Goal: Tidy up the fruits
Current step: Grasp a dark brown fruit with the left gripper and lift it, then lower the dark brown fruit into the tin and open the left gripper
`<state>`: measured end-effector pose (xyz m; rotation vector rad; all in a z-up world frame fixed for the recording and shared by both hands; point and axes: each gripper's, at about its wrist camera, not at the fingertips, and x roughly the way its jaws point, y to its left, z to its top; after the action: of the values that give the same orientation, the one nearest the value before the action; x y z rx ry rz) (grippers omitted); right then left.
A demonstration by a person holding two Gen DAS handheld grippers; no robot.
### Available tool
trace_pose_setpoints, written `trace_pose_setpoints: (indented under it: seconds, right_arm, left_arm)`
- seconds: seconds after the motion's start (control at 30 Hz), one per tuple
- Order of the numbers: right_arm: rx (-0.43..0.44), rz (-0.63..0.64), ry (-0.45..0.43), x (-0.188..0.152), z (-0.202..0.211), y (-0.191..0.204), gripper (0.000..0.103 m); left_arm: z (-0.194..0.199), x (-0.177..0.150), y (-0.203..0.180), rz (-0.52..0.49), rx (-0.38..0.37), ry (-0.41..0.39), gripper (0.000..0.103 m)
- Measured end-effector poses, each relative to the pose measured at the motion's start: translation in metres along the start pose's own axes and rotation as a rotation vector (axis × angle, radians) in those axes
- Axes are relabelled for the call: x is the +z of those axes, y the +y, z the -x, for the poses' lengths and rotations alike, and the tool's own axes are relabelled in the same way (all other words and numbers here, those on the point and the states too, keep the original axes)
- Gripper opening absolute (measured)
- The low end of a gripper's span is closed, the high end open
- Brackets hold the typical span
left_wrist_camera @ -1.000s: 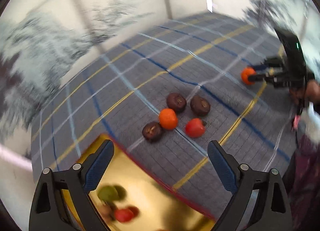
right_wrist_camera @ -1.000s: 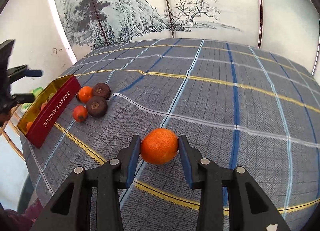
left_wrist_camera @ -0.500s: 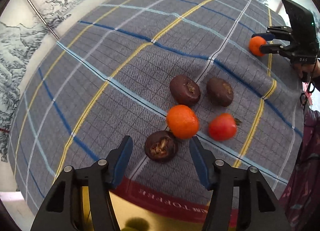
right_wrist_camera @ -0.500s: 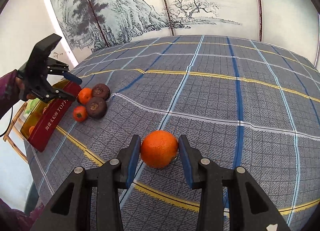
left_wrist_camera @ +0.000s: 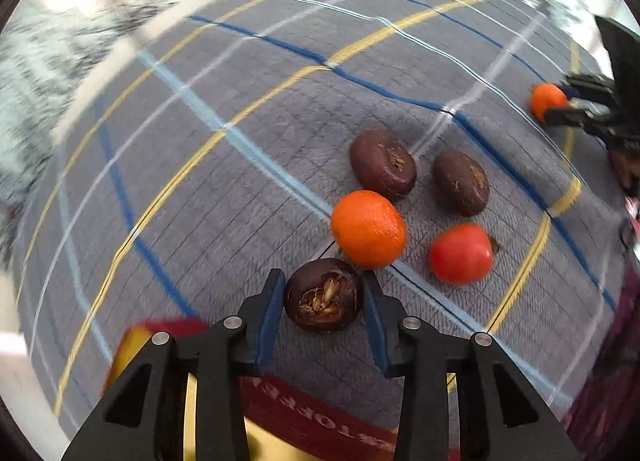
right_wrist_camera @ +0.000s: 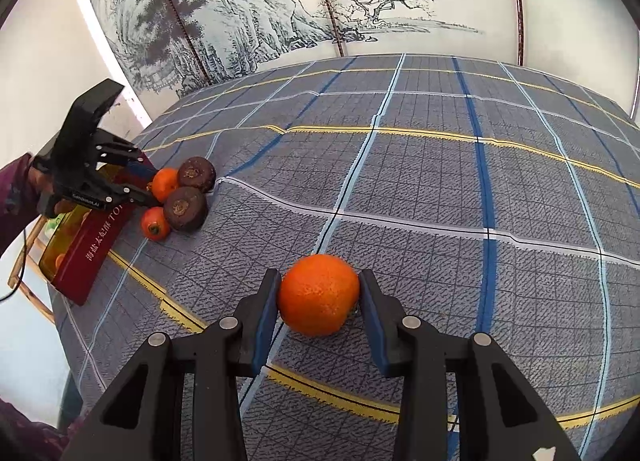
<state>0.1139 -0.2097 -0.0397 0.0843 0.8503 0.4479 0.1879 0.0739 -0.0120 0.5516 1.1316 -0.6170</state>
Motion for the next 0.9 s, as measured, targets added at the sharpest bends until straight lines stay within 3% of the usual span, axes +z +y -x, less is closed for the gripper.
trace_pose_setpoints:
  seconds: [0.13, 0.27, 0.47, 0.67, 0.9]
  right_arm:
    - [-0.002, -0.019, 0.01, 0.001, -0.003, -0.004, 0.036]
    - [-0.007, -0.017, 0.013, 0.002, -0.004, -0.004, 0.035]
    - [-0.013, -0.012, 0.014, 0.002, -0.004, -0.003, 0.035]
    - [-0.032, 0.005, 0.018, 0.002, -0.005, 0.0, 0.035]
    - [-0.078, 0.019, 0.019, 0.0, -0.004, 0.003, 0.036]
  left_arm:
    - [0.026, -0.019, -0.017, 0.149, 0.042, -0.078, 0.039]
    - [0.061, -0.045, -0.037, 0.32, 0.013, -0.183, 0.039]
    - [0.101, -0.088, -0.064, 0.523, 0.076, -0.299, 0.039]
    - [0.13, -0.154, -0.056, 0.722, 0.135, -0.331, 0.039]
    - [0.142, -0.196, -0.045, 0.803, 0.231, -0.324, 0.039]
